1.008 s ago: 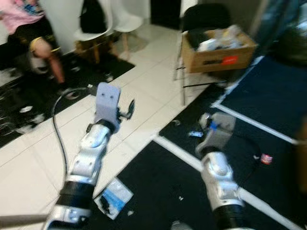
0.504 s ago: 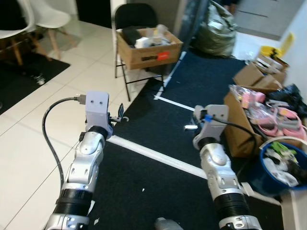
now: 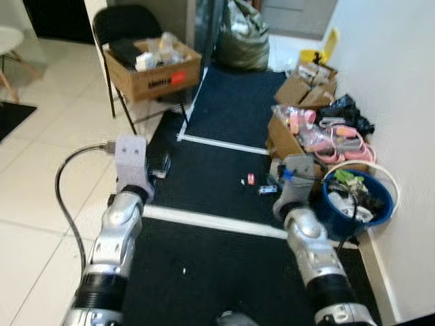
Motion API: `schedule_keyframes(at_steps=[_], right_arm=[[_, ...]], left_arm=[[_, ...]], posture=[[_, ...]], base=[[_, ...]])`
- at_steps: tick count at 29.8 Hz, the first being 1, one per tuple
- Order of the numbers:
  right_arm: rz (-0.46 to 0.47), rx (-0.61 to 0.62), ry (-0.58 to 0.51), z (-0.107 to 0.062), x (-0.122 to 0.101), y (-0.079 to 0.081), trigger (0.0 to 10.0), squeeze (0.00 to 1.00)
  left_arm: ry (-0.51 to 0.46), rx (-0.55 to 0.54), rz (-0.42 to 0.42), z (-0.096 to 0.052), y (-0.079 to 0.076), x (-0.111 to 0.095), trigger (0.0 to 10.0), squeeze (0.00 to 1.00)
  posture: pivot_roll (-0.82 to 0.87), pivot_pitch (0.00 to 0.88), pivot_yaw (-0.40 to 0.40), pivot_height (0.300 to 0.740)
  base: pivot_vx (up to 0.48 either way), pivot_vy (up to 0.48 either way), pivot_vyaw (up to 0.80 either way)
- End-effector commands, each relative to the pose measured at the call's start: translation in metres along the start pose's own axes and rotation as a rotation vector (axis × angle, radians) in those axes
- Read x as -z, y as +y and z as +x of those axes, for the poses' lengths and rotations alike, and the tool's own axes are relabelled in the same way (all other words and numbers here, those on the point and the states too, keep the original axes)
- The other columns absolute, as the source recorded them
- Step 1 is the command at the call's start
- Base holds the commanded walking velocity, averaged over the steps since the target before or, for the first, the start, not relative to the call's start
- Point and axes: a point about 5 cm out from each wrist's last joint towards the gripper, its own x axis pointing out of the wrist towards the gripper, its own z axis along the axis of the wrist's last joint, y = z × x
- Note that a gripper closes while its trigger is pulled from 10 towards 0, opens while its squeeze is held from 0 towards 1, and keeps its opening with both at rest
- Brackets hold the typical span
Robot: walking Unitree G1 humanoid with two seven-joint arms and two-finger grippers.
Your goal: Picking trash to rubbish bin
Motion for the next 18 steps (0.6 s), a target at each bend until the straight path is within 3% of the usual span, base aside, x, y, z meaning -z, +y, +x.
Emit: schedule_keyframes(at_steps=[1,9,18], right_arm=[[-0.002,0.002,0.009,-0.0008,0.0015,-0.002,10.0,0.0],[-0.004,-0.004,0.011,0.0004,0.0016,0.0009,10.0,0.0],[0.001,-0.008,0.012,0.0014,0.0018,0.0054,10.0,0.0]], left_arm=[[0.022,-0.006,0.031,-0.0001,-0.0003,0.0051,10.0,0.0],[0.01,0.001,0.029,-0.0004,-0.0003,0.003,10.0,0.0],[0.005,0.003,0.023,0.0,-0.0023,0.0007,10.0,0.0]], posture=[[-0.07,0.0,-0.013,0.74],[-0.07,0.0,-0.011,0.74],[-0.07,0.0,-0.009,0.74]], base=[[0.0,0.0,0.0],[0.0,0.0,0.0],[0.308,0.0,0.0]])
